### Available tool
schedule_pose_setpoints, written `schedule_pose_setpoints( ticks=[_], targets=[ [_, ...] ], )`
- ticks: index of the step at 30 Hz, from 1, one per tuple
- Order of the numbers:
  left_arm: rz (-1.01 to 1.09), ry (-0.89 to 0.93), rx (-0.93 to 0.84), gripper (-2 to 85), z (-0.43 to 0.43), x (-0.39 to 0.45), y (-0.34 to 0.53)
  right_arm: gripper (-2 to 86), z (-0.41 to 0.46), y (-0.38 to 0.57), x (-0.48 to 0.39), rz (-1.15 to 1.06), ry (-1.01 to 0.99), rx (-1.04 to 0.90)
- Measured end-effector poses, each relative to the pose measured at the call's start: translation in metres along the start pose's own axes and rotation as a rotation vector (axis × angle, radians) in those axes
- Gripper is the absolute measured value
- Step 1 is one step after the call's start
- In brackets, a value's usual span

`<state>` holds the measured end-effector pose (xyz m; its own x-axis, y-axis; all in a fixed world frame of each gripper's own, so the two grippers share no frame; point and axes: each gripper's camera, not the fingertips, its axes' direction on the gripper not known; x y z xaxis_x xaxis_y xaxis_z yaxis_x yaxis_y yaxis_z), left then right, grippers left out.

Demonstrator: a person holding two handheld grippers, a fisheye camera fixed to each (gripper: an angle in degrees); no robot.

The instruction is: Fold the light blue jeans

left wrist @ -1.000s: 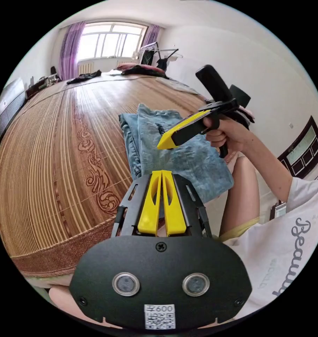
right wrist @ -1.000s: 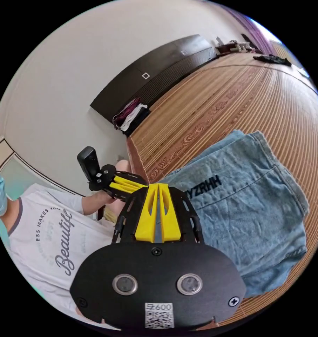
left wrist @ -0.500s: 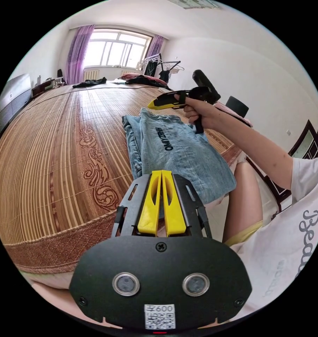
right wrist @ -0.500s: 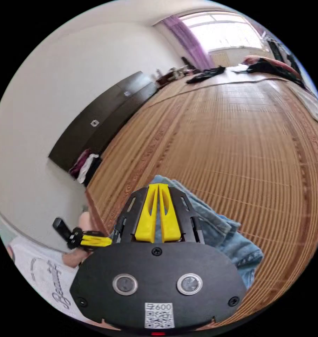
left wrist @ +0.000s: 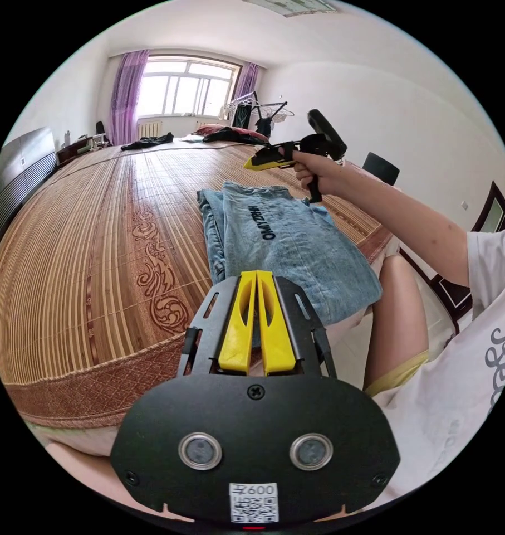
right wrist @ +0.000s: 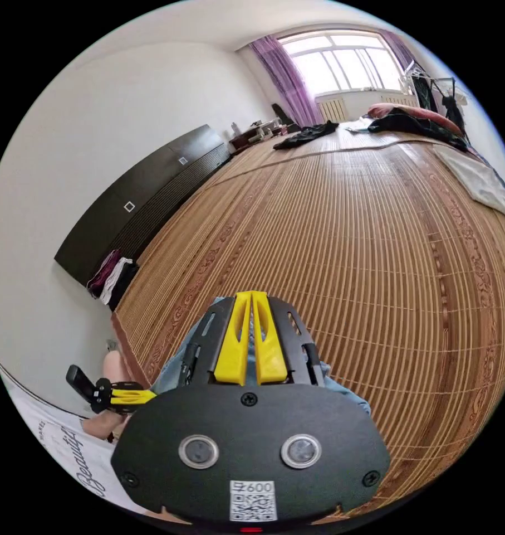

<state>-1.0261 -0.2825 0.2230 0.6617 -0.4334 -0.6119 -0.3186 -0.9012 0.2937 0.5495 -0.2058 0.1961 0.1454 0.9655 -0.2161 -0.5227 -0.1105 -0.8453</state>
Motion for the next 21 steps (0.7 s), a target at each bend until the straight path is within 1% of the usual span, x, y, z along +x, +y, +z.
schedule_pose_setpoints(
  ticks=[2, 3, 4, 5, 6, 7, 8, 9, 10, 11, 12, 13, 15, 17, 18, 19, 21],
  targets=[
    [0.05, -0.13, -0.015, 0.3, -0.01, 0.022, -0.002, -0.9, -0.034, 0.04, -0.011, -0.052, -0.008, -0.053],
    [0.058, -0.165, -0.008, 0.3, -0.012, 0.03, -0.003, -0.9, -0.039, 0.05, -0.013, -0.067, -0.008, -0.074],
    [0.09, -0.199, 0.047, 0.4, -0.02, 0.047, -0.002, -0.9, -0.047, 0.067, -0.017, -0.095, -0.012, -0.115],
    [0.129, -0.165, 0.126, 0.4, -0.028, 0.065, -0.001, -0.9, -0.052, 0.082, -0.022, -0.123, -0.035, -0.15],
    [0.147, -0.129, 0.158, 0.4, -0.03, 0.073, -0.001, -0.9, -0.053, 0.088, -0.024, -0.14, -0.061, -0.17],
    [0.169, -0.043, 0.197, 0.5, -0.028, 0.085, -0.001, -0.9, -0.052, 0.095, -0.029, -0.163, -0.125, -0.21],
    [0.177, 0.03, 0.187, 0.6, -0.016, 0.093, -0.002, -0.9, -0.05, 0.099, -0.031, -0.169, -0.186, -0.237],
    [0.181, 0.057, 0.164, 0.6, -0.007, 0.097, -0.002, -0.9, -0.049, 0.099, -0.033, -0.173, -0.218, -0.25],
    [0.193, 0.096, 0.108, 0.6, 0.013, 0.104, 0.0, -0.9, -0.043, 0.098, -0.032, -0.172, -0.267, -0.283],
    [0.201, 0.114, 0.06, 0.7, 0.035, 0.11, 0.007, -0.8, -0.037, 0.094, -0.028, -0.155, -0.248, -0.316],
    [0.202, 0.116, 0.039, 0.7, 0.045, 0.111, 0.013, -0.8, -0.036, 0.091, -0.025, -0.151, -0.229, -0.312],
    [0.19, 0.093, -0.009, 0.7, 0.064, 0.114, 0.027, -0.8, -0.042, 0.083, -0.017, -0.122, -0.188, -0.268],
    [0.181, 0.081, 0.03, 0.7, 0.069, 0.113, 0.048, -0.8, -0.061, 0.067, 0.002, 0.002, -0.048, -0.17],
    [0.227, 0.041, 0.005, 0.7, 0.072, 0.12, 0.054, -0.8, -0.099, 0.053, 0.019, 0.137, 0.091, -0.022],
    [0.249, 0.025, -0.003, 0.7, 0.072, 0.124, 0.055, -0.8, -0.108, 0.052, 0.019, 0.152, 0.107, 0.0],
    [0.291, -0.004, -0.015, 0.7, 0.074, 0.13, 0.057, -0.8, -0.124, 0.049, 0.013, 0.133, 0.079, 0.026],
    [0.332, -0.037, -0.007, 0.7, 0.075, 0.137, 0.066, -0.9, -0.138, 0.05, -0.007, 0.049, -0.028, 0.006]
  ],
)
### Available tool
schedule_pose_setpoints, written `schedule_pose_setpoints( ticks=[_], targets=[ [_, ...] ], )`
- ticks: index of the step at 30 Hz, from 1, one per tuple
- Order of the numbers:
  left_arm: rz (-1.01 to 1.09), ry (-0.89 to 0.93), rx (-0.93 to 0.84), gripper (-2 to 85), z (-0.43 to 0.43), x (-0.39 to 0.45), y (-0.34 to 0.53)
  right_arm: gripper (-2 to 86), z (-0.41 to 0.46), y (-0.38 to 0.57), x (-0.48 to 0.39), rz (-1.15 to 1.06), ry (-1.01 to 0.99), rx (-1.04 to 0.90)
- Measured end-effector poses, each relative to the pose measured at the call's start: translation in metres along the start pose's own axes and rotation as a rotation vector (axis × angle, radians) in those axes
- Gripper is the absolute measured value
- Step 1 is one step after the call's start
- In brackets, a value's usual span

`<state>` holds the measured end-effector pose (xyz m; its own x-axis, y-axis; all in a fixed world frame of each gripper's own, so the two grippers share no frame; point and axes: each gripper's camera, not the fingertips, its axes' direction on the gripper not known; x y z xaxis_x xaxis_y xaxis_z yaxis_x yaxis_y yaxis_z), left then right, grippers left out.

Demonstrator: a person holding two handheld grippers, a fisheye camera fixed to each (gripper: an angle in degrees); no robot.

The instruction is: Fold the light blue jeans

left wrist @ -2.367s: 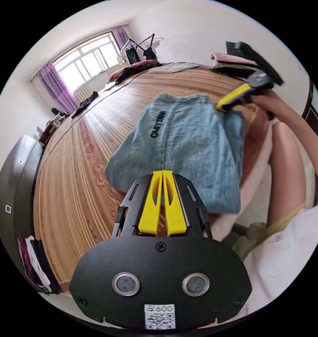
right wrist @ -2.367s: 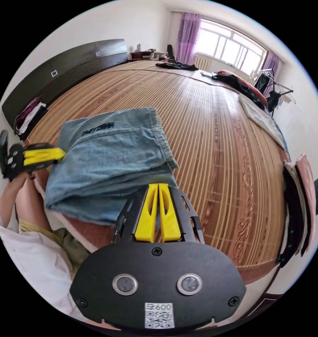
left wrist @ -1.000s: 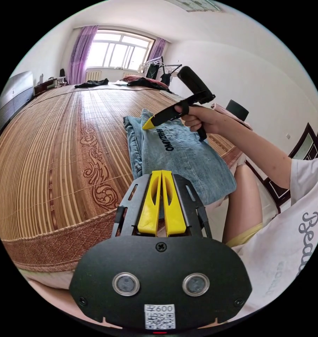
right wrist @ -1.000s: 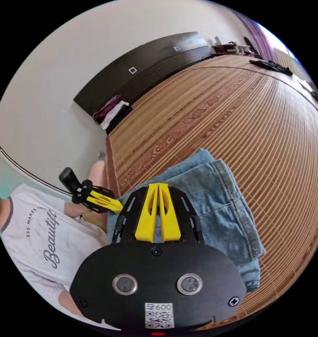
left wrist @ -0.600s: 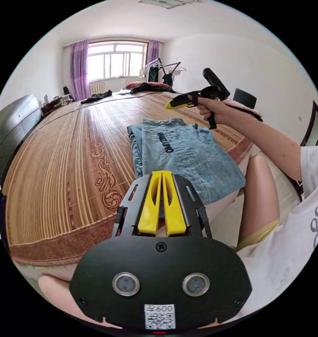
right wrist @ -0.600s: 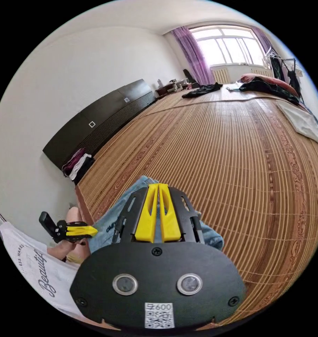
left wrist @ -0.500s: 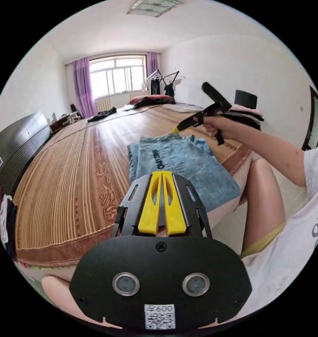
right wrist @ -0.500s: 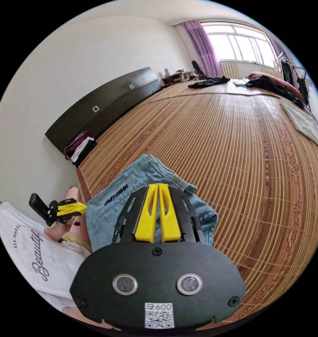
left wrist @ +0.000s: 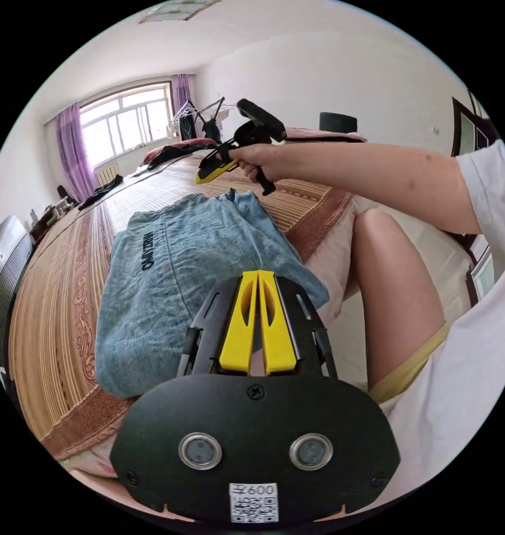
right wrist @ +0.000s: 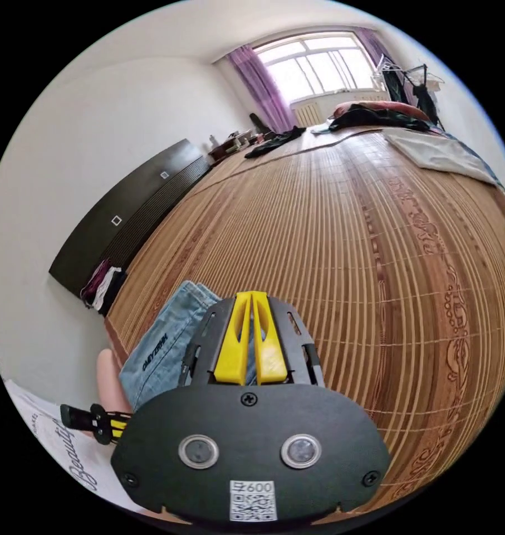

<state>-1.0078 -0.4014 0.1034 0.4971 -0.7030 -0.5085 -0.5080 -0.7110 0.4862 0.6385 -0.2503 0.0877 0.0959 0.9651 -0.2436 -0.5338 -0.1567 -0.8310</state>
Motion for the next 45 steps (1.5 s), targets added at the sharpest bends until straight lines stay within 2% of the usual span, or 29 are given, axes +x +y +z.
schedule_pose_setpoints(
  ticks=[2, 5, 7, 11, 13, 15, 19, 23, 26, 27, 30, 32, 35, 36, 40, 43, 45],
  targets=[
    [-0.01, -0.016, 0.028, 0.7, 0.0, 0.006, 0.013, -0.9, -0.005, 0.02, -0.038, -0.15, -0.136, -0.126],
    [-0.072, 0.029, 0.069, 0.7, -0.004, -0.001, 0.026, -0.9, -0.008, 0.071, -0.081, -0.26, -0.253, -0.291],
    [-0.058, 0.034, 0.113, 0.7, -0.016, -0.001, 0.03, -0.8, -0.018, 0.106, -0.103, -0.297, -0.302, -0.328],
    [0.015, 0.016, 0.316, 0.6, -0.043, 0.021, 0.041, -0.8, -0.05, 0.147, -0.115, -0.283, -0.345, -0.286],
    [0.065, 0.089, 0.235, 0.5, -0.022, 0.03, 0.037, -0.8, -0.057, 0.142, -0.102, -0.256, -0.361, -0.288],
    [0.069, 0.134, 0.091, 0.3, 0.013, 0.04, 0.038, -0.8, -0.059, 0.128, -0.079, -0.186, -0.352, -0.287],
    [0.09, 0.117, 0.173, 0.2, 0.016, 0.052, 0.061, -0.8, -0.072, 0.092, -0.014, -0.019, -0.262, -0.214],
    [0.182, 0.056, 0.109, 0.3, 0.012, 0.075, 0.051, -0.9, -0.08, 0.052, 0.03, 0.06, -0.163, -0.199],
    [0.183, 0.07, 0.11, 0.3, 0.009, 0.078, 0.05, -0.9, -0.103, 0.029, 0.037, 0.084, 0.065, -0.133],
    [0.184, 0.073, 0.112, 0.3, 0.008, 0.079, 0.05, -0.9, -0.109, 0.026, 0.038, 0.091, 0.087, -0.116],
    [0.209, 0.059, 0.117, 0.3, 0.002, 0.087, 0.048, -0.9, -0.132, 0.019, 0.022, 0.004, -0.047, -0.048],
    [0.221, 0.039, 0.12, 0.3, -0.003, 0.096, 0.045, -0.9, -0.117, 0.022, -0.001, -0.135, -0.193, -0.171],
    [0.229, 0.019, 0.126, 0.2, -0.011, 0.104, 0.04, -0.8, -0.076, 0.039, -0.018, -0.289, -0.16, -0.4],
    [0.233, 0.015, 0.127, 0.2, -0.013, 0.106, 0.039, -0.8, -0.074, 0.041, -0.015, -0.3, -0.156, -0.406],
    [0.249, -0.022, 0.118, 0.2, -0.026, 0.118, 0.025, -0.8, -0.084, 0.024, 0.049, -0.188, -0.181, -0.386],
    [0.243, -0.045, 0.117, 0.2, -0.037, 0.125, 0.014, -0.8, -0.112, 0.008, 0.1, -0.1, -0.015, -0.266],
    [0.241, -0.047, 0.12, 0.2, -0.044, 0.126, 0.007, -0.8, -0.125, 0.001, 0.137, -0.007, -0.027, -0.229]
  ],
)
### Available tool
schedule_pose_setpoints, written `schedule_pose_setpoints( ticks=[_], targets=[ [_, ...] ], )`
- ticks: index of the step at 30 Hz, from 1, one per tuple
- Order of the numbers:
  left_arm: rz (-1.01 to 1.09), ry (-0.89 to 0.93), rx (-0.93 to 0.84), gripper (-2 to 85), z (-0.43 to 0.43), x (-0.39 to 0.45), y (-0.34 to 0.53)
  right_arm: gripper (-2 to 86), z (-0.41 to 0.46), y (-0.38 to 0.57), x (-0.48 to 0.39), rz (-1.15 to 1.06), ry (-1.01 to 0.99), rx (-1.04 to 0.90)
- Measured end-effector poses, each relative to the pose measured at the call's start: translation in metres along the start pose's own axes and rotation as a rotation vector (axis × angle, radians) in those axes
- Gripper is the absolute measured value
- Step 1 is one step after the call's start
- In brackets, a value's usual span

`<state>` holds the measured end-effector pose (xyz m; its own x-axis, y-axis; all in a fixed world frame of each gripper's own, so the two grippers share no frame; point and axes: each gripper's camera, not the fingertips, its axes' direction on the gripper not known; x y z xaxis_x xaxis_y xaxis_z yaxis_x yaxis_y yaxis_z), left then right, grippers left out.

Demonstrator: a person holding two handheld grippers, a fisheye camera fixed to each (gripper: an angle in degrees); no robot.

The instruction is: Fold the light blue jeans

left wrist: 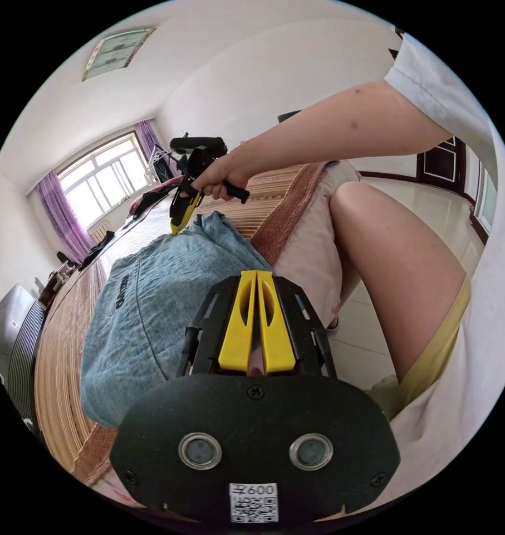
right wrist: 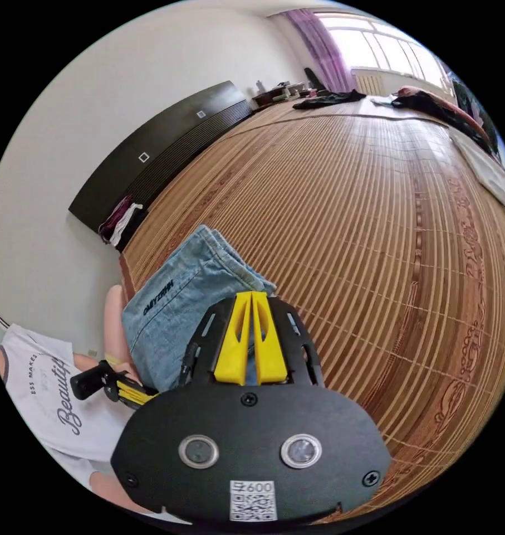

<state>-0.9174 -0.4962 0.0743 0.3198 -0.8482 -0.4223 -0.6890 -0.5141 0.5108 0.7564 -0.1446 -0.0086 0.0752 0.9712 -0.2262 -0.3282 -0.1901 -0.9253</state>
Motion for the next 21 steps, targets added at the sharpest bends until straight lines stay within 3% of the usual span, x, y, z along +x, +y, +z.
schedule_pose_setpoints(
  ticks=[2, 5, 10, 15, 21],
  targets=[
    [-0.006, 0.003, 0.01, 0.2, -0.01, -0.003, -0.01, -0.8, -0.037, 0.023, 0.02, 0.1, 0.22, 0.167],
    [-0.024, 0.009, 0.032, 0.4, -0.023, -0.01, -0.024, -0.8, -0.073, 0.067, 0.013, 0.016, 0.106, 0.266],
    [-0.13, 0.048, 0.171, 1.4, -0.076, -0.05, -0.04, -0.5, -0.091, 0.188, -0.034, -0.14, 0.047, 0.193],
    [-0.297, -0.105, 0.212, 4.8, -0.184, -0.144, -0.025, 3.8, -0.101, 0.316, -0.039, -0.158, 0.021, 0.143],
    [-0.383, 0.213, 0.084, 11.6, -0.245, -0.273, 0.002, 11.5, -0.106, 0.366, 0.057, -0.031, -0.059, 0.123]
  ],
)
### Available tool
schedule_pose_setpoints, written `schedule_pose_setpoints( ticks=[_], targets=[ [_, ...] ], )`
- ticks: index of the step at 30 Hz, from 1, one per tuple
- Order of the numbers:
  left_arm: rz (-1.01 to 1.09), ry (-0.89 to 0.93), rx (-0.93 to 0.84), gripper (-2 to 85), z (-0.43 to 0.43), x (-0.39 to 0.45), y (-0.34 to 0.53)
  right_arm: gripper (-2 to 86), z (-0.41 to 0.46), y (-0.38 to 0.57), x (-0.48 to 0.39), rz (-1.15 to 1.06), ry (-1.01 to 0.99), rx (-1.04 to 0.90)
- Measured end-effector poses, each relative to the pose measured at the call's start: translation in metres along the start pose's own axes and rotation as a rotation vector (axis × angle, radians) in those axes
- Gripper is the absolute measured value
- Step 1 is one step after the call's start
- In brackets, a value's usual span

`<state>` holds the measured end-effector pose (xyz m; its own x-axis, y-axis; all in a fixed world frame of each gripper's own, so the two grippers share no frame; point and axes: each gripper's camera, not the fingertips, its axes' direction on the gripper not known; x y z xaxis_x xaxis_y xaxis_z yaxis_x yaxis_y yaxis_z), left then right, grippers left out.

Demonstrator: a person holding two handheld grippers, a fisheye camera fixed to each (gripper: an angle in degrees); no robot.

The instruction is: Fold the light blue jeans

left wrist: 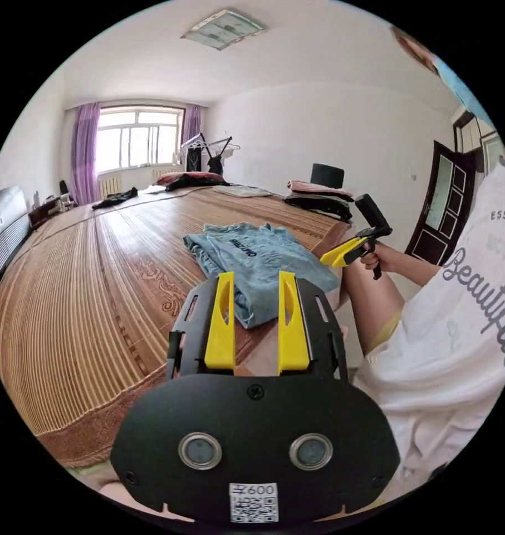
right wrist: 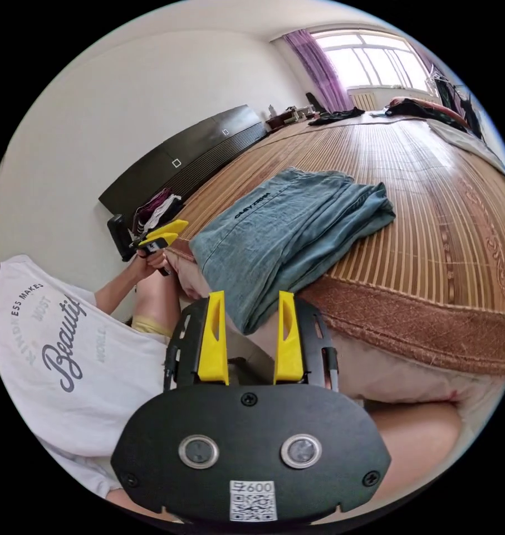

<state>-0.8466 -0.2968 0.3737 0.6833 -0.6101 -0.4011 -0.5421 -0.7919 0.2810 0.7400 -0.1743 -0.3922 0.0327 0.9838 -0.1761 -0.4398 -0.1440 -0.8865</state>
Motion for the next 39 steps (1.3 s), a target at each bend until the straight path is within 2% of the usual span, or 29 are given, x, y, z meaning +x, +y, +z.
schedule_pose_setpoints(
  ticks=[2, 7, 12, 16, 20, 27, 39],
  targets=[
    [-0.008, 0.112, -0.083, 12.4, -0.005, -0.024, -0.02, 12.3, -0.014, 0.002, 0.043, 0.034, -0.026, 0.001],
    [0.053, 0.253, -0.213, 10.3, 0.011, -0.02, -0.056, 10.7, -0.034, 0.01, 0.109, 0.022, -0.023, -0.074],
    [0.076, 0.238, -0.295, 8.9, 0.024, -0.011, -0.072, 8.1, -0.032, 0.026, 0.19, 0.038, -0.043, -0.092],
    [0.046, 0.252, -0.232, 5.6, 0.014, -0.015, -0.082, 5.7, -0.032, 0.031, 0.27, 0.051, -0.016, -0.089],
    [0.051, 0.25, -0.241, 3.1, 0.011, -0.012, -0.095, 0.1, -0.043, 0.035, 0.347, 0.027, 0.024, -0.083],
    [0.047, 0.229, -0.286, 1.8, 0.011, -0.005, -0.104, -0.8, -0.035, 0.037, 0.467, -0.016, 0.101, -0.114],
    [-0.067, 0.212, -0.308, 0.9, 0.011, 0.003, -0.086, -0.9, -0.008, 0.081, 0.706, 0.035, 0.147, -0.069]
  ],
)
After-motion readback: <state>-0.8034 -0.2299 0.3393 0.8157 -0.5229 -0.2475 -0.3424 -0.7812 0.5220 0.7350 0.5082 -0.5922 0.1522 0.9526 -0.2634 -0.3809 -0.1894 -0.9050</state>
